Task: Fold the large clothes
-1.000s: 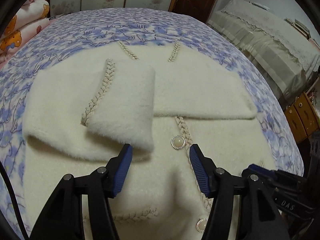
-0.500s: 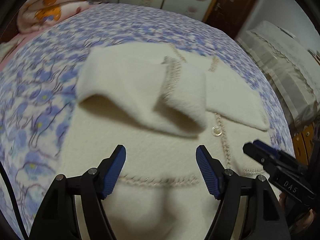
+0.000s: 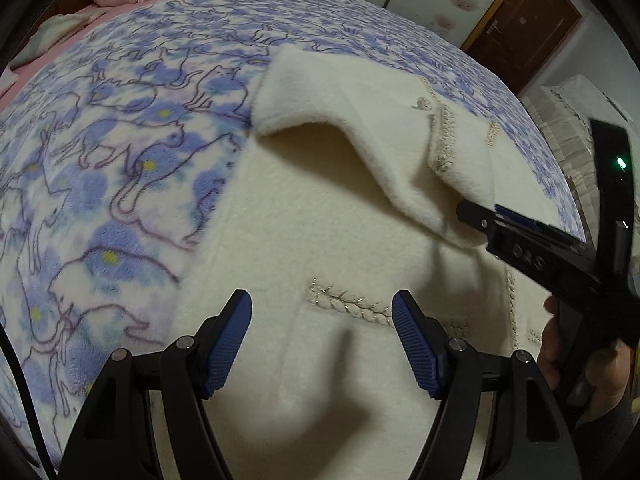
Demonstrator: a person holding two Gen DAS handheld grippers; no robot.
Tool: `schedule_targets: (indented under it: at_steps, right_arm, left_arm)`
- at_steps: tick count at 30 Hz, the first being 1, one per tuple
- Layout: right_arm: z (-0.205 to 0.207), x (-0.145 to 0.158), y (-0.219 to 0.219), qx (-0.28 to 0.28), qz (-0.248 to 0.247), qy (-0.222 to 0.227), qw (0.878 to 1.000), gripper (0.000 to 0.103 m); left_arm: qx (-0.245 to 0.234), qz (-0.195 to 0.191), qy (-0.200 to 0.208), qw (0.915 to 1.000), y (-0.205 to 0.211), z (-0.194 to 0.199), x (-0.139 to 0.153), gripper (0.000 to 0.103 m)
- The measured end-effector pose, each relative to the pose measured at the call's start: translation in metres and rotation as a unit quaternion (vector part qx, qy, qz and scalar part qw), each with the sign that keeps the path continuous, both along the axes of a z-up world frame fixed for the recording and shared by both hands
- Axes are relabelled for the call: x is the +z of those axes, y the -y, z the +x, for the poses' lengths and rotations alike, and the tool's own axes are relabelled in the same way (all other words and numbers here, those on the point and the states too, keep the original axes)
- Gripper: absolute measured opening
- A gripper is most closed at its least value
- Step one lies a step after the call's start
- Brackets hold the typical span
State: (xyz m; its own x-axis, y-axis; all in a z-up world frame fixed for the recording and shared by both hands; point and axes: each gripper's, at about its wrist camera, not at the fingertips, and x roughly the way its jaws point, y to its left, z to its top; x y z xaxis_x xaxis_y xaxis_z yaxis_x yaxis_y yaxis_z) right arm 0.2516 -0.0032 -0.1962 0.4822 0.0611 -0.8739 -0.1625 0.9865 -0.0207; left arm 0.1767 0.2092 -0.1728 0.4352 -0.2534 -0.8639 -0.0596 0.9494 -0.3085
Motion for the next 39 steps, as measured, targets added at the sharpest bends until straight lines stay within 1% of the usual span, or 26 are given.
schedule_targets:
  at_steps: [1, 2, 3, 4, 6, 8, 9, 10, 11, 12, 13, 14, 16, 17, 19, 21, 23, 24, 25, 26, 27, 30, 32, 36, 39]
  right_arm:
    - [0.005, 0.000, -0.002, -0.001, -0.008, 0.000, 1.000, 0.045]
    - [0.011, 0.005, -0.003, 0.004, -0.005, 0.007, 1.000, 0.028]
    - [0.017, 0.011, -0.004, 0.010, -0.007, 0.016, 1.000, 0.018]
    - [0.022, 0.021, -0.004, 0.014, -0.009, 0.029, 0.999, 0.013]
    - [0.029, 0.052, 0.010, 0.005, 0.022, 0.077, 0.997, 0.011]
    - [0.031, 0.085, 0.038, -0.022, 0.070, 0.125, 0.989, 0.011]
    - [0.031, 0.097, 0.055, -0.043, 0.092, 0.144, 0.984, 0.011]
    - [0.029, 0.103, 0.074, -0.063, 0.119, 0.154, 0.979, 0.011]
    - [0.027, 0.102, 0.093, -0.079, 0.147, 0.154, 0.974, 0.011]
    - [0.026, 0.097, 0.106, -0.093, 0.158, 0.145, 0.972, 0.012]
    - [0.023, 0.081, 0.124, -0.116, 0.162, 0.116, 0.973, 0.015]
    - [0.020, 0.062, 0.138, -0.130, 0.163, 0.079, 0.975, 0.021]
    - [0.007, 0.023, 0.155, -0.138, 0.158, 0.004, 0.978, 0.029]
    - [-0.004, -0.001, 0.164, -0.138, 0.146, -0.037, 0.979, 0.029]
    - [-0.029, -0.026, 0.174, -0.137, 0.129, -0.068, 0.980, 0.029]
    - [-0.045, -0.032, 0.185, -0.135, 0.139, -0.071, 0.979, 0.029]
    - [-0.052, -0.026, 0.195, -0.137, 0.152, -0.061, 0.977, 0.030]
    - [-0.050, -0.021, 0.199, -0.141, 0.152, -0.054, 0.977, 0.032]
    - [-0.046, -0.017, 0.201, -0.144, 0.153, -0.046, 0.977, 0.038]
    - [-0.040, -0.013, 0.202, -0.147, 0.155, -0.038, 0.976, 0.043]
    - [-0.032, -0.010, 0.204, -0.149, 0.159, -0.030, 0.976, 0.045]
    - [-0.003, -0.003, 0.207, -0.148, 0.170, -0.014, 0.974, 0.046]
    - [0.023, -0.004, 0.210, -0.148, 0.174, -0.014, 0.973, 0.046]
    - [0.059, -0.012, 0.215, -0.157, 0.170, -0.016, 0.973, 0.046]
    - [0.074, -0.020, 0.215, -0.155, 0.172, -0.025, 0.972, 0.046]
  left_arm:
    - [0.001, 0.001, 0.001, 1.0000, 0.000, 0.000, 0.000, 0.071]
    - [0.002, 0.000, 0.001, 1.0000, -0.001, 0.001, 0.000, 0.071]
    - [0.002, -0.001, 0.002, 1.0000, -0.001, 0.002, 0.001, 0.071]
    - [0.003, -0.003, 0.003, 1.0000, -0.001, 0.003, 0.001, 0.071]
    - [0.002, -0.007, 0.008, 0.9999, 0.001, 0.004, 0.005, 0.071]
    - [-0.001, -0.009, 0.015, 0.9998, 0.002, 0.005, 0.008, 0.071]
    - [-0.002, -0.008, 0.018, 0.9998, 0.003, 0.005, 0.009, 0.071]
    - [-0.004, -0.009, 0.020, 0.9997, 0.004, 0.005, 0.009, 0.071]
    - [-0.006, -0.010, 0.022, 0.9997, 0.005, 0.005, 0.009, 0.071]
    - [-0.008, -0.010, 0.022, 0.9997, 0.006, 0.004, 0.009, 0.071]
    - [-0.011, -0.009, 0.021, 0.9997, 0.007, 0.005, 0.007, 0.071]
    - [-0.013, -0.009, 0.018, 0.9997, 0.009, 0.005, 0.005, 0.071]
    - [-0.018, -0.009, 0.012, 0.9997, 0.010, 0.006, 0.000, 0.071]
    - [-0.019, -0.007, 0.009, 0.9997, 0.012, 0.006, -0.003, 0.071]
    - [-0.022, -0.003, 0.005, 0.9997, 0.013, 0.007, -0.006, 0.071]
    - [-0.023, 0.002, 0.001, 0.9997, 0.014, 0.011, -0.009, 0.071]
    - [-0.023, 0.008, 0.001, 0.9997, 0.014, 0.019, -0.010, 0.071]
    - [-0.023, 0.013, 0.004, 0.9996, 0.015, 0.026, -0.009, 0.071]
    - [-0.024, 0.017, 0.005, 0.9996, 0.015, 0.032, -0.009, 0.071]
    - [-0.023, 0.023, 0.006, 0.9995, 0.015, 0.041, -0.008, 0.071]
    - [-0.021, 0.025, 0.009, 0.9994, 0.014, 0.049, -0.008, 0.071]
    - [-0.009, 0.035, 0.016, 0.9992, 0.008, 0.082, -0.008, 0.071]
    - [0.002, 0.036, 0.010, 0.9993, 0.000, 0.106, -0.012, 0.071]
    - [0.019, 0.012, 0.000, 0.9998, -0.017, 0.144, -0.020, 0.071]
    - [0.021, -0.018, -0.014, 0.9995, -0.026, 0.168, -0.030, 0.071]
